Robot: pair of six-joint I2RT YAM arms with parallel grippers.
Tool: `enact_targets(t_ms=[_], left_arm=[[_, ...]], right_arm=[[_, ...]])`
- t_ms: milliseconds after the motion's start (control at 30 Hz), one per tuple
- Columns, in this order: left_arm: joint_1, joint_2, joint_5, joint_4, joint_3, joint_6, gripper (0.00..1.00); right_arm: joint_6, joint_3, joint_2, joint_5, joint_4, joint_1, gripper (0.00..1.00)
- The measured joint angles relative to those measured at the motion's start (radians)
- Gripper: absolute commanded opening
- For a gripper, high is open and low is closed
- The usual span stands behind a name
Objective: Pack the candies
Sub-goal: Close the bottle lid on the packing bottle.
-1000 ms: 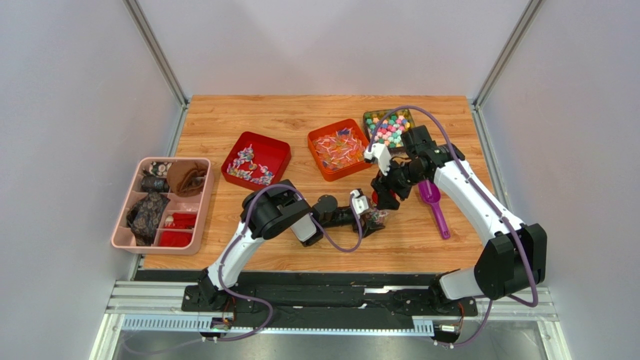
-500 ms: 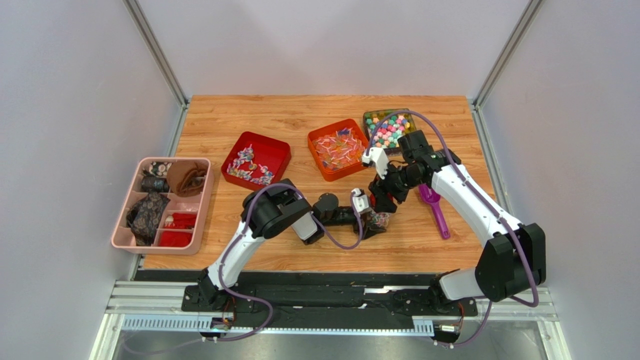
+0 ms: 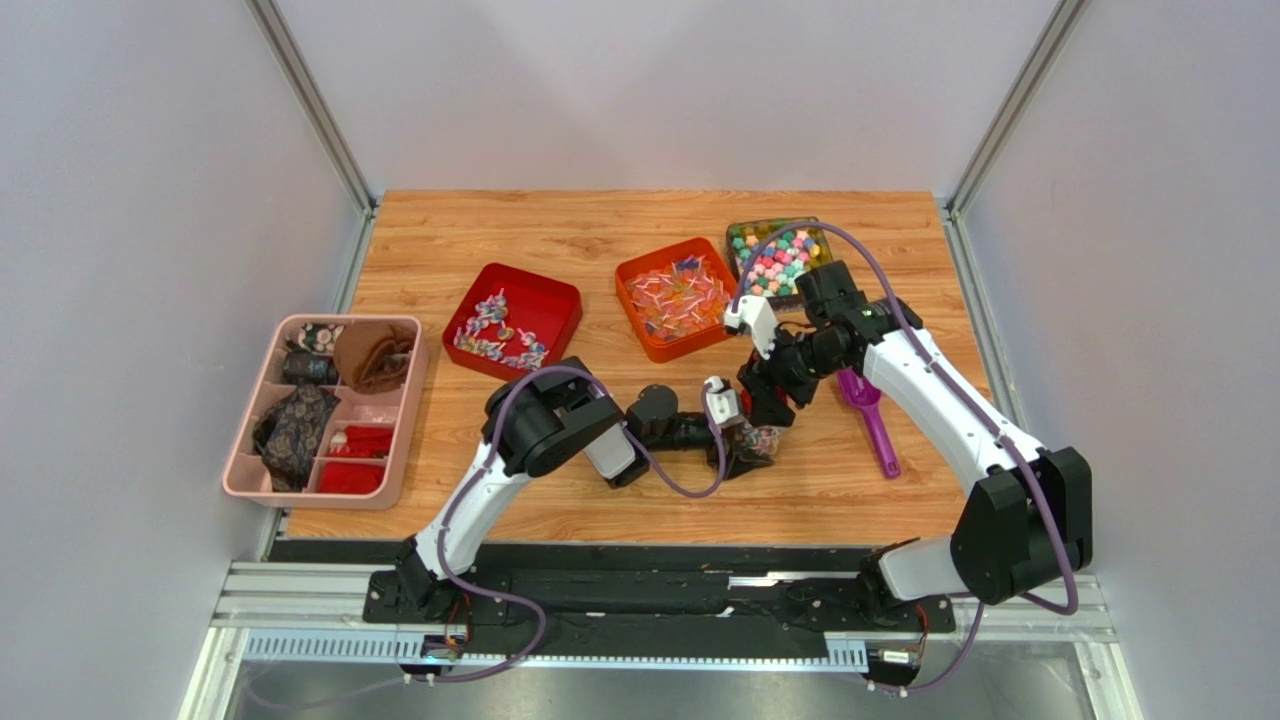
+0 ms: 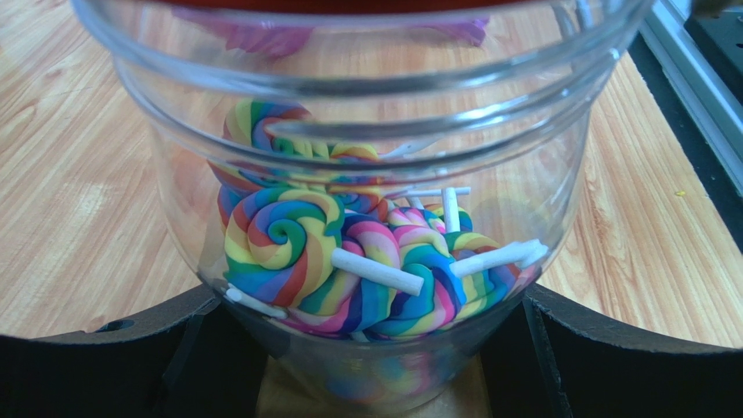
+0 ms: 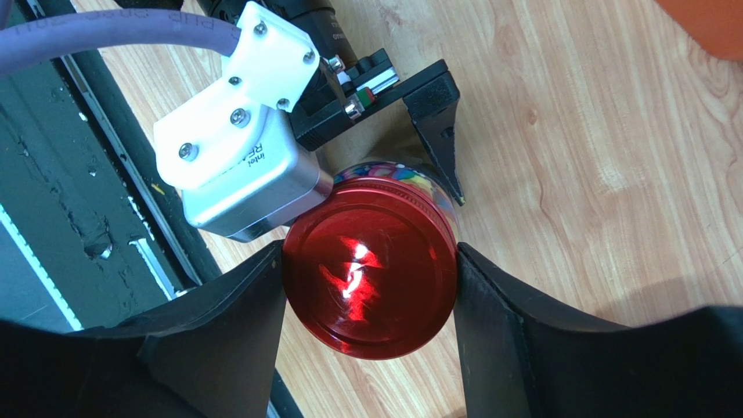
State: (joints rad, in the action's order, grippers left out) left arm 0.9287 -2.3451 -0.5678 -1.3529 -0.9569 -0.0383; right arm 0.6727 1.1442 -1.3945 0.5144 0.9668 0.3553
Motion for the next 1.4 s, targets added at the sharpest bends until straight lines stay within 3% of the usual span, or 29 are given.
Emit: enact_targets(t_ms=[267, 533, 1200, 1400], left_arm=[[0.007, 0.000, -0.019, 0.002, 0.000, 0.000, 0.58], [0.008, 0.000, -0.026, 0.003, 0.000, 0.000, 0.58], [0.007, 0.000, -0.021, 0.006, -0.002, -0.001, 0.58], [0.006, 0.000, -0.008, 0.014, -0.008, -0.001, 0.58]], right_arm=[[0.015, 0.014, 0.000, -0.002, 0.060, 0.000, 0.65], [0.015, -0.012, 0.014, -0.013, 0.047, 0.002, 0.76], [0.011, -0.051, 0.055, -0.032, 0.047, -0.003, 0.87], [0.003, -0.051, 0.055, -0.030, 0.064, -0.027, 0.95]])
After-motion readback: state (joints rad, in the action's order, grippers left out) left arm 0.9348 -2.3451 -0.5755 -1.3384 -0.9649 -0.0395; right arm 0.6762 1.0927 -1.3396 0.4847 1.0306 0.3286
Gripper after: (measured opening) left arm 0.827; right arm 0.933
